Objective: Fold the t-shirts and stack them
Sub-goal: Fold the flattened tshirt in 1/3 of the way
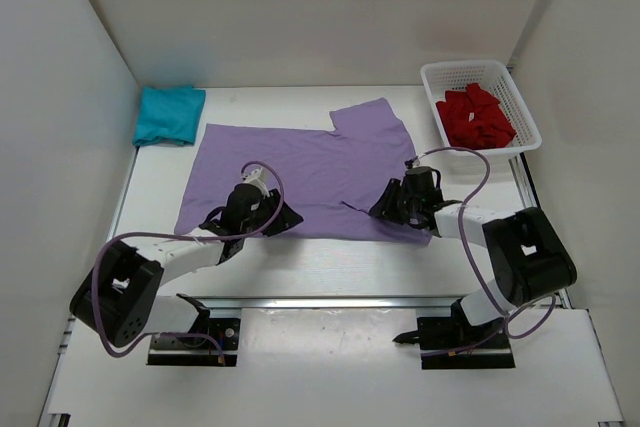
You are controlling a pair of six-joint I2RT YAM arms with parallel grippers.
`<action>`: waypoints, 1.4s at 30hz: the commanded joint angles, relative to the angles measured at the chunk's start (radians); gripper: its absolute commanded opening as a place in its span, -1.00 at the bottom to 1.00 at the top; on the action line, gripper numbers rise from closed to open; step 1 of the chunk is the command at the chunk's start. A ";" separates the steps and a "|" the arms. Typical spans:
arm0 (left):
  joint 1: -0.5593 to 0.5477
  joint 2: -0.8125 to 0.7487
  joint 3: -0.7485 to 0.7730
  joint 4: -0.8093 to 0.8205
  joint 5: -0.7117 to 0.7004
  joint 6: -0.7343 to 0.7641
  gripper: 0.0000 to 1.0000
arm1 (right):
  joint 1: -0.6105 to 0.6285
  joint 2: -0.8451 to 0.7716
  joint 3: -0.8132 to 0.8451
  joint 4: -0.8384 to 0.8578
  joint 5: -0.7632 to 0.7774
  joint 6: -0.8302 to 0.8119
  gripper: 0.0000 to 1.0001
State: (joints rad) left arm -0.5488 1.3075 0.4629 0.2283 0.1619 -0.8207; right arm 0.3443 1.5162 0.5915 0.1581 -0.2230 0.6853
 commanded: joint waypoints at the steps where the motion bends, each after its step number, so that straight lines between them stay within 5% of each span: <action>1: -0.010 -0.004 -0.021 0.043 0.014 -0.009 -0.17 | -0.002 0.024 0.039 0.060 -0.004 0.010 -0.44; 10: -0.007 -0.017 -0.047 0.062 0.011 -0.014 -0.17 | -0.008 0.062 0.088 0.090 -0.029 0.008 -0.99; 24: -0.003 -0.033 -0.050 0.054 0.001 -0.031 -0.17 | 0.062 0.316 0.605 -0.181 -0.015 -0.128 -0.88; 27: -0.007 -0.036 -0.050 0.049 0.004 -0.029 -0.18 | 0.062 0.201 0.466 -0.163 0.052 -0.145 -0.66; 32: -0.014 -0.037 -0.049 0.045 -0.008 -0.017 -0.17 | 0.019 -0.023 0.200 -0.104 0.080 -0.124 -0.60; 42: -0.033 -0.019 -0.046 0.052 -0.002 -0.029 -0.17 | 0.005 0.002 0.116 -0.094 0.027 -0.112 -0.46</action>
State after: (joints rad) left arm -0.5724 1.3018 0.4179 0.2684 0.1650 -0.8532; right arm 0.3527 1.4956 0.6895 0.0097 -0.1814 0.5728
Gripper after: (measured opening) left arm 0.416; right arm 0.264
